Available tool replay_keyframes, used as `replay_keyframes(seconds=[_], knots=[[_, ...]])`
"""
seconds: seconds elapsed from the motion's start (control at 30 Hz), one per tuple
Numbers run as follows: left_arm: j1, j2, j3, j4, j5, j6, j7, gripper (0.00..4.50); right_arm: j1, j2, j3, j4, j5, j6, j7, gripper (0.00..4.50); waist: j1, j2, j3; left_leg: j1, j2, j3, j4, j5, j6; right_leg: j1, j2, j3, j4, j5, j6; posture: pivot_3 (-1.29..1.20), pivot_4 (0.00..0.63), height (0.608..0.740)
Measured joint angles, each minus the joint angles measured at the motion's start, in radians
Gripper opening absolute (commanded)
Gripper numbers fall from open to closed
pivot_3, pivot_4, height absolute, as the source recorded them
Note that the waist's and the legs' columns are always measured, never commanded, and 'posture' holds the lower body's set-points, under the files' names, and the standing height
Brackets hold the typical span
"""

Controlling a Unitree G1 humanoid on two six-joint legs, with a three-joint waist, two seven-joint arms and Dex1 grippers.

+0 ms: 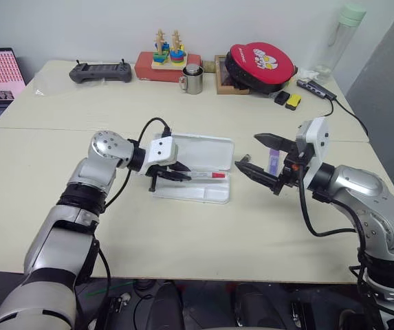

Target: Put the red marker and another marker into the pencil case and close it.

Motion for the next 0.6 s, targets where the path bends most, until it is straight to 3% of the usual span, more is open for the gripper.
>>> replay_keyframes(seconds=[0.03, 0.1, 0.47, 0.6], knots=[[-0.002, -0.001, -0.004, 0.012, 0.011, -0.012, 0.001, 0.45, 0.001, 0.000, 0.000, -0.002, 0.000, 0.002, -0.005, 4.50, 0.000, 0.000, 0.000, 0.000, 0.000, 0.000, 0.000, 0.000, 0.000, 0.000, 0.000, 0.000, 0.000, 0.000, 0.000, 0.00, 0.150, 0.740], [-0.011, -0.001, -0.004, 0.037, 0.019, -0.014, 0.001, 1.15, 0.006, 0.000, 0.000, -0.003, 0.000, 0.007, -0.015, 4.50, 0.000, 0.000, 0.000, 0.000, 0.000, 0.000, 0.000, 0.000, 0.000, 0.000, 0.000, 0.000, 0.001, 0.000, 0.000, 0.00, 0.150, 0.740], [-0.022, -0.003, -0.003, 0.080, 0.044, -0.043, 0.000, 3.44, 0.013, -0.001, 0.000, -0.003, 0.000, 0.018, -0.060, 4.50, 0.000, 0.000, 0.000, 0.000, 0.000, 0.000, 0.001, 0.000, 0.000, 0.000, 0.000, 0.000, 0.002, 0.000, 0.000, 0.00, 0.150, 0.740], [-0.022, -0.056, 0.048, 0.061, -0.018, 0.007, 0.001, 4.17, 0.013, 0.030, -0.004, 0.012, -0.020, 0.037, -0.141, 4.50, 0.002, 0.000, 0.000, 0.000, 0.000, -0.001, 0.002, 0.000, 0.000, 0.000, 0.000, -0.001, 0.003, 0.001, -0.002, 0.00, 0.150, 0.740]])
